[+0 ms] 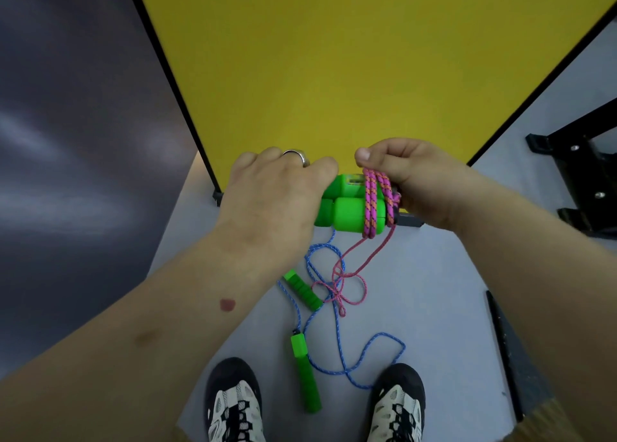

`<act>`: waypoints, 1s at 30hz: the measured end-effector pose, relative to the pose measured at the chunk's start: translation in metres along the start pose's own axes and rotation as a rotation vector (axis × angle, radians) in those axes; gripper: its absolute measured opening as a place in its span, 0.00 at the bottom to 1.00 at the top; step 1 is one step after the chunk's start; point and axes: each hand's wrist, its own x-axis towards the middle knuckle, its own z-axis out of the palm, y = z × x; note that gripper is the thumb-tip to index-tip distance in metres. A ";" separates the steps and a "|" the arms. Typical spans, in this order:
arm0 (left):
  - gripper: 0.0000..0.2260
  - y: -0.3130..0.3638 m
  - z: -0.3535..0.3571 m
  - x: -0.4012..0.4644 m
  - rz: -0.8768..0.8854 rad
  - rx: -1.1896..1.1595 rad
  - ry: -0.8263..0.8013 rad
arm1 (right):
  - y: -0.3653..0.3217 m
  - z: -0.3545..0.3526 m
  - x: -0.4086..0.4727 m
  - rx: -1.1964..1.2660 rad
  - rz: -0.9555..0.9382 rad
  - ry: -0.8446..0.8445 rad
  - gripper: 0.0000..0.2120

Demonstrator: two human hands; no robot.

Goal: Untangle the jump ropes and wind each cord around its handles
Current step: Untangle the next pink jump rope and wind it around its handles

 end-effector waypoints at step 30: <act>0.17 -0.001 0.002 0.004 -0.036 -0.016 0.003 | 0.050 0.051 -0.059 0.464 0.009 0.086 0.16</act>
